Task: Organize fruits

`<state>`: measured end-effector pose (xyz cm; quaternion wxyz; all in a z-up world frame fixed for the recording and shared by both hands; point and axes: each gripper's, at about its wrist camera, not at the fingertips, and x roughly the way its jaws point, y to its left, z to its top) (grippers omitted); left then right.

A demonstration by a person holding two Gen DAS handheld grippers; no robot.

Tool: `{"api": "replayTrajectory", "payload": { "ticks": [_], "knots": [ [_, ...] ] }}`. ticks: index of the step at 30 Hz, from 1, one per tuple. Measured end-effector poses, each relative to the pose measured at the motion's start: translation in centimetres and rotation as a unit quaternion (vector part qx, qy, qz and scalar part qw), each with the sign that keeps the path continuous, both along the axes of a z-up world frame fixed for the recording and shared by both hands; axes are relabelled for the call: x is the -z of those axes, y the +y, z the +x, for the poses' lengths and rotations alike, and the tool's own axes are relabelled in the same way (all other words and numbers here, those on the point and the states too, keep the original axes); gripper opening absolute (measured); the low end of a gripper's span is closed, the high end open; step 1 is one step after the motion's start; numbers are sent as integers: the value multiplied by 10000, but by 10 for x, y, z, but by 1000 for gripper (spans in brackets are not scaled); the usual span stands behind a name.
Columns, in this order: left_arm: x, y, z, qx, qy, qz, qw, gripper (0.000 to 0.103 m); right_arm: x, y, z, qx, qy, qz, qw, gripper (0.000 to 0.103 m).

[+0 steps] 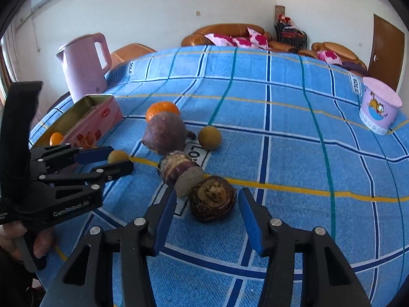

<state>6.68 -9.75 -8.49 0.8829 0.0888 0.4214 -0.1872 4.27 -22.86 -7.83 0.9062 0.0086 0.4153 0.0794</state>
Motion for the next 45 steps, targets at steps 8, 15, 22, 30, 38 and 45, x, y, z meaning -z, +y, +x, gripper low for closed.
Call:
{"api": "replayTrajectory", "payload": {
  "ticks": [8, 15, 22, 30, 38, 45],
  "knots": [
    [0, -3, -1, 142, -1, -10, 9999, 27, 3, 1, 3, -6, 119, -57, 9999, 41],
    [-2, 0, -2, 139, 21, -128, 9998, 27, 2, -2, 1, 39, 80, -9, 10000, 41],
    [-10, 5, -8, 69, -246, -286, 9993, 27, -1, -5, 0, 106, -38, 65, 9999, 41],
    [-18, 8, -15, -42, -596, -262, 9979, 27, -8, -5, -7, 126, -279, 66, 9995, 41],
    [-21, 12, -18, -148, -710, -312, 9969, 27, -11, -5, -11, 113, -466, 73, 9988, 41],
    [-24, 17, -21, -231, -825, -371, 9956, 27, -16, -5, -16, 122, -642, 65, 9978, 41]
  ]
}}
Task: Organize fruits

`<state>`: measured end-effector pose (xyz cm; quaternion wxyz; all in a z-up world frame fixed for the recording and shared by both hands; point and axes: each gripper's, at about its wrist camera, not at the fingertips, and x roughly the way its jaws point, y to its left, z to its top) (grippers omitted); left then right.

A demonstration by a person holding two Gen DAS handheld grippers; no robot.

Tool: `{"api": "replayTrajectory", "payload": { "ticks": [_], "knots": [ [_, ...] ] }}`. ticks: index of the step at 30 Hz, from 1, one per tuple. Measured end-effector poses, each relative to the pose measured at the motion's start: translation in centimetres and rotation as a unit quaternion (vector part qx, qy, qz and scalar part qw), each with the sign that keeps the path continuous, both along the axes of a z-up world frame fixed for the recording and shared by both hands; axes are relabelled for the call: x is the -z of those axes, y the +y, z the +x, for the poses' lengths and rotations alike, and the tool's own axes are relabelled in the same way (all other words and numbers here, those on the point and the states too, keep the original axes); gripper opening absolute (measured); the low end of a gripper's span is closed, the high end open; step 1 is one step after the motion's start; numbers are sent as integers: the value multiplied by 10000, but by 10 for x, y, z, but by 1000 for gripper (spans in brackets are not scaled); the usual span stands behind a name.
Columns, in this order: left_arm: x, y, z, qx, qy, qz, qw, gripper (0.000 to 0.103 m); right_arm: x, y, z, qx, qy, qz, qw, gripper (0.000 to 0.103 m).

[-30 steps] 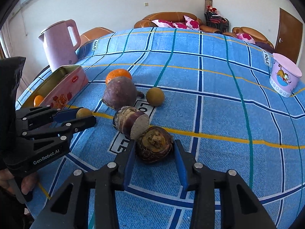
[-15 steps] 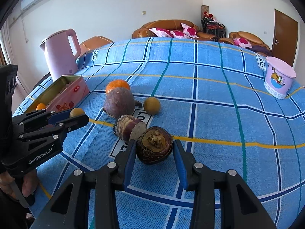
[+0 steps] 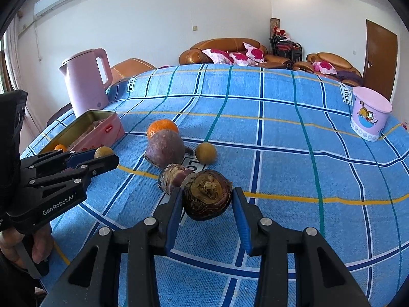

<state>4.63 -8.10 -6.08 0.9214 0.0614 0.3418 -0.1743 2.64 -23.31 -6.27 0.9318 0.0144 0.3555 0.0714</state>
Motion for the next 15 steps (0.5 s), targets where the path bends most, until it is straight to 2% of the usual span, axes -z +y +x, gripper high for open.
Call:
{"api": "replayTrajectory", "payload": {
  "ticks": [15],
  "knots": [
    [-6, 5, -8, -114, -277, -85, 9995, 27, -6, 0, -8, 16, -290, -6, 9996, 41]
  ]
}}
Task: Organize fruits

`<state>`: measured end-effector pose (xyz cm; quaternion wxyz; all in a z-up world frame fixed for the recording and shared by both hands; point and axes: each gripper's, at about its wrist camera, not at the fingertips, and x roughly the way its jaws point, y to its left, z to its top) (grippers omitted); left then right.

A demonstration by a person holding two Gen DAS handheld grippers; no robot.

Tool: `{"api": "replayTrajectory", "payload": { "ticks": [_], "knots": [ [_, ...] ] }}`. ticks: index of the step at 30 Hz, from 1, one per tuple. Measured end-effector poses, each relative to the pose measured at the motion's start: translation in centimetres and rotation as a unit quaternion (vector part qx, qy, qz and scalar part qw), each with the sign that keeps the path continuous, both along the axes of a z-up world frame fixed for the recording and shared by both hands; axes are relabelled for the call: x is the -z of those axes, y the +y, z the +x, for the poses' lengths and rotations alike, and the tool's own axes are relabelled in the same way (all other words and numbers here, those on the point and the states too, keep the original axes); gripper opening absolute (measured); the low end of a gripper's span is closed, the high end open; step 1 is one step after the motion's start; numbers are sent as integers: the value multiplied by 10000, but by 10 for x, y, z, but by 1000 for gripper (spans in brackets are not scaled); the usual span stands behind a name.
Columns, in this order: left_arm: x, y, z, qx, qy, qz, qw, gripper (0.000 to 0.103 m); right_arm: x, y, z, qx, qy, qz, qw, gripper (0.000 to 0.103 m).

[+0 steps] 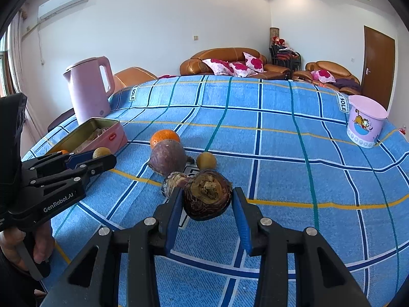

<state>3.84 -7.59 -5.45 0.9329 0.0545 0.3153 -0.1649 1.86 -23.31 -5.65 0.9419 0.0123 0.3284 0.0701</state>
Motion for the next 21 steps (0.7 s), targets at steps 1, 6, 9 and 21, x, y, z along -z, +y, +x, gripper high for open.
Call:
{"api": "replayTrajectory", "payload": {
  "ticks": [1, 6, 9, 21],
  "knots": [
    [0, 0, 0, -11, -15, -1, 10000, 27, 0, 0, -1, 2, -20, 0, 10000, 41],
    [-3, 2, -3, -45, -113, -35, 9999, 27, -3, -1, -5, 17, -134, -4, 9999, 41],
    [-4, 3, -5, -66, -173, -60, 9998, 27, -4, -1, -7, 23, -193, -5, 9998, 41],
    [-9, 7, -11, -154, -395, -134, 9990, 27, -9, -4, -13, 60, -420, 35, 9991, 41]
  ]
}}
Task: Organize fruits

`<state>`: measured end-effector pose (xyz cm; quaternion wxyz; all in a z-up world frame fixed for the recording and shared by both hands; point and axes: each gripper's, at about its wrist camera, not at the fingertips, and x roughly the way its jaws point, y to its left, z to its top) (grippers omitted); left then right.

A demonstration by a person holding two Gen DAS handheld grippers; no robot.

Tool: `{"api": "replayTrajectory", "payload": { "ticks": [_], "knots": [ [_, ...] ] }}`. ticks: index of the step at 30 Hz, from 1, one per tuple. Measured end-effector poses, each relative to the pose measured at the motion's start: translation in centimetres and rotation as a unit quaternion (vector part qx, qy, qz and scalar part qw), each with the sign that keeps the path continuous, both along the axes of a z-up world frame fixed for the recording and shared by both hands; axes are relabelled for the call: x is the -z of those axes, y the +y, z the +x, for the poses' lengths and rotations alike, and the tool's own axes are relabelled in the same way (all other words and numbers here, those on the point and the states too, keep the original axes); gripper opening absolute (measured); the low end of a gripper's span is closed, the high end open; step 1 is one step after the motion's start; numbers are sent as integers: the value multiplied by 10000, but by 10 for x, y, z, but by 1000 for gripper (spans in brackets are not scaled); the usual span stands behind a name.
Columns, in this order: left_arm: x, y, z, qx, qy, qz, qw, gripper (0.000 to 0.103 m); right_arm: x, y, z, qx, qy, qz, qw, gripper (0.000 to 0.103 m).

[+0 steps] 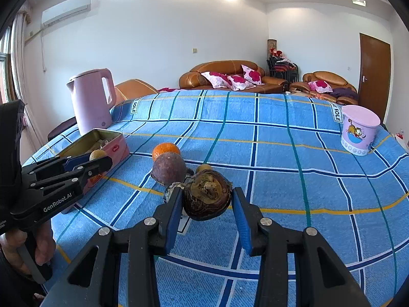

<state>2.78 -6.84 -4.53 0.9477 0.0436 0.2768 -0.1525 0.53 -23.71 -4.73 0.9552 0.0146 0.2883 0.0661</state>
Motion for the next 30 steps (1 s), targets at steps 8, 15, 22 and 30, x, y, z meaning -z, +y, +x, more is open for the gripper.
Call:
{"api": "replayTrajectory", "payload": {
  "ticks": [8, 15, 22, 30],
  "knots": [
    [-3, 1, -5, -35, -122, -11, 9999, 27, -2, 0, -5, 15, -140, -10, 9999, 41],
    [-5, 2, -8, -44, -215, -46, 9997, 27, -4, 1, -8, 15, -245, -16, 9997, 41],
    [-6, 4, -10, -76, -338, -69, 9994, 27, -5, 1, -11, 34, -333, -34, 9994, 41],
    [-8, 5, -14, -104, -447, -87, 9989, 27, -7, 0, -15, 55, -446, -47, 9990, 41]
  ]
}}
